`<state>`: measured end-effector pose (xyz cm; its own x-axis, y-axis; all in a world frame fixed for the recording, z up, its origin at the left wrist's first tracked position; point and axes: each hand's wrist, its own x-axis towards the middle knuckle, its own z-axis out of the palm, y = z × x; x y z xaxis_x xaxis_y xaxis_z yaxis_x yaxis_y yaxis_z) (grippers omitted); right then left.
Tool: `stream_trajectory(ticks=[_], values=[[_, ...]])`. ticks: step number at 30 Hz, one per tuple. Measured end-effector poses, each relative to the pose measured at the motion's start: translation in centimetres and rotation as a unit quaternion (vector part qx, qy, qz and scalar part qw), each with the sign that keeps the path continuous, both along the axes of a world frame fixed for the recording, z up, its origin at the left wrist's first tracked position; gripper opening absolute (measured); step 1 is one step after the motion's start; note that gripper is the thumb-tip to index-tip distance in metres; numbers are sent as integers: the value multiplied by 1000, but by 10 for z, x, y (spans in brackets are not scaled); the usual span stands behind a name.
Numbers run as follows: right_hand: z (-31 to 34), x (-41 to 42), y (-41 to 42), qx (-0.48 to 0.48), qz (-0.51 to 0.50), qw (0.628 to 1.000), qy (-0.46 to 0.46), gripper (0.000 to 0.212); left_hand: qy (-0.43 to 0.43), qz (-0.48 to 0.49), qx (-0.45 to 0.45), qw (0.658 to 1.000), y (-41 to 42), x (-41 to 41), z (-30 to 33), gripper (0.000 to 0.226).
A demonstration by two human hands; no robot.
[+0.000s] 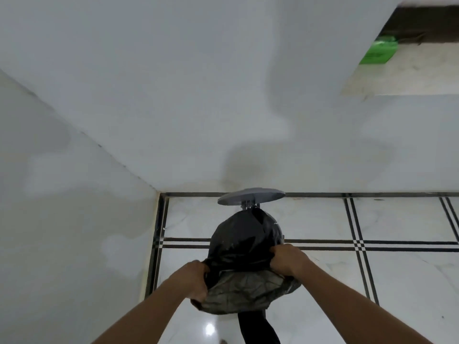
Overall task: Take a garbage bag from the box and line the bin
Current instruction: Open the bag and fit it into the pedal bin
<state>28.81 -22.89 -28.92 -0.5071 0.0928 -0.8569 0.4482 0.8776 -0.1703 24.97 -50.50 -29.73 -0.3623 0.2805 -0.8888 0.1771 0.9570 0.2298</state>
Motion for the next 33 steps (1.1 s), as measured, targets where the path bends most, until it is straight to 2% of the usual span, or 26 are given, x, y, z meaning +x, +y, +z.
stream_trajectory(ticks=[4,7,9,13,17,20,22,24,27,30,31,33], values=[[-78,-18,4,2,-10,999,-50,45,-43,24,-9,999,-1,-2,-84,45],[-143,-29,10,-1,-29,997,-68,47,-30,61,3,998,2,-7,-146,55],[-180,-35,12,-11,-40,996,-82,43,-10,80,9,997,4,-12,-178,72],[-257,-46,16,-13,-66,993,-96,43,-9,85,21,996,12,-25,-240,87],[-310,-59,13,-34,-73,992,-101,41,27,89,30,995,23,-36,-284,71],[-340,-66,9,-43,-102,988,-106,22,126,126,98,979,34,-39,-299,48],[-358,-65,8,-35,-134,986,-90,15,203,118,149,961,41,-40,-307,47],[-368,-60,9,-25,-139,989,-39,26,256,98,177,945,49,-42,-313,56],[-358,-39,9,2,-149,982,115,26,321,51,183,928,63,-42,-316,71],[-344,-16,14,15,-131,955,267,20,356,26,192,914,81,-45,-310,80],[-340,-11,17,0,-127,951,283,23,357,19,190,914,85,-47,-309,81],[-328,-9,22,-71,-195,945,252,39,361,2,183,915,93,-52,-305,80]])
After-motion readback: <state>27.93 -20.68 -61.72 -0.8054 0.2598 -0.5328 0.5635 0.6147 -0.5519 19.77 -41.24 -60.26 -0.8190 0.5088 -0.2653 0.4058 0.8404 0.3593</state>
